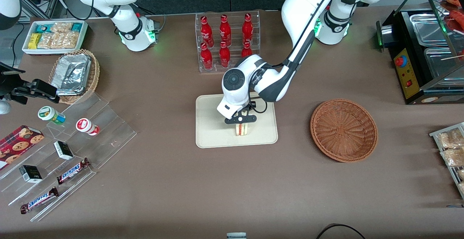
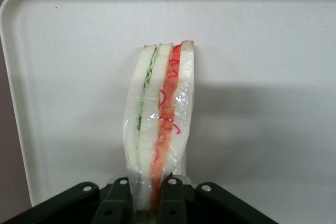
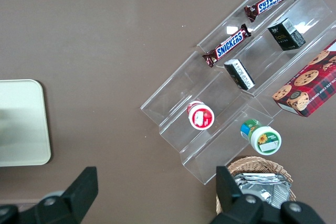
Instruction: Place sandwich from basket to tray
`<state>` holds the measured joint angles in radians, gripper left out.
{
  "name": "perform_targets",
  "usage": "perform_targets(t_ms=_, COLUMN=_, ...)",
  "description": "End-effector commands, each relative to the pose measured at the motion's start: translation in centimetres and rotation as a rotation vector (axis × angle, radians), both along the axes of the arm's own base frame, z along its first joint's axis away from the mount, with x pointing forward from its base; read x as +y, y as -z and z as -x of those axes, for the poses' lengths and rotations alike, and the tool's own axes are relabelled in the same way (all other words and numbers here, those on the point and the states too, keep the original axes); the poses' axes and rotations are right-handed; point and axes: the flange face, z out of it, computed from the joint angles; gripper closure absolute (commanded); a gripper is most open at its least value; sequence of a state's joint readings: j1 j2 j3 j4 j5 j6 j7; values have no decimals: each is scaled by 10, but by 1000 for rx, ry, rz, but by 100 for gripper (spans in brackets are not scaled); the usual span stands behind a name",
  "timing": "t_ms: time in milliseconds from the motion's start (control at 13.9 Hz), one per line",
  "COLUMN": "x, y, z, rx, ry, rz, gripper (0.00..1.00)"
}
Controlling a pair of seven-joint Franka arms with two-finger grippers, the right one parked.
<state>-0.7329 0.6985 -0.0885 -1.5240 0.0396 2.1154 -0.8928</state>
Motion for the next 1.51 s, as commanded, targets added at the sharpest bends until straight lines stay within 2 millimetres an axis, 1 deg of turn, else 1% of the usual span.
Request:
perform_targets(t_ms=0, x=-12, y=4, z=4, rx=-21, ry=-3, rz=-9, gripper=32)
perform_targets(t_ms=72, x=-12, y=4, z=4, rx=-20, ry=-5, rz=-7, gripper=15)
perform_targets(t_ms=144, x=-12, y=4, z=4, rx=-17, ry=-5, rz=-7, gripper=0)
perform_targets(t_ms=360, x=-11, y=-2, z=-1, rx=-26, ry=10, rz=-1, gripper=0)
perform_targets(t_ms=432, x=-13, y=-14, z=-6, rx=-43, ry=8, rz=11, gripper=0)
perform_targets(t_ms=504, x=-7, y=-20, z=-14, rx=-50, ry=-2, rz=15, gripper=0)
perform_targets(t_ms=576, x=-6, y=-26, z=-16, rx=-55, ry=17, rz=18, gripper=0)
perform_targets(t_ms=720, x=2, y=-45, z=-22, rx=-56, ry=77, rz=16, gripper=0)
perform_targets(t_ms=864, x=23, y=-68, z=-38, rx=-63, ry=95, rz=13, gripper=0)
perform_targets(t_ms=936, x=46, y=-81, z=-54, rx=-43, ry=102, rz=28, gripper=0)
perform_targets(t_ms=1008, x=66, y=-91, z=-63, rx=-15, ry=112, rz=34, gripper=0)
perform_targets(t_ms=1080, x=75, y=-103, z=-64, rx=-2, ry=111, rz=27, gripper=0)
perform_targets(t_ms=1152, x=88, y=-115, z=-68, rx=15, ry=89, rz=22, gripper=0)
perform_targets(t_ms=1296, x=146, y=-135, z=-98, rx=25, ry=38, rz=27, gripper=0)
perform_targets(t_ms=1440, x=187, y=-152, z=-109, rx=51, ry=53, rz=75, gripper=0)
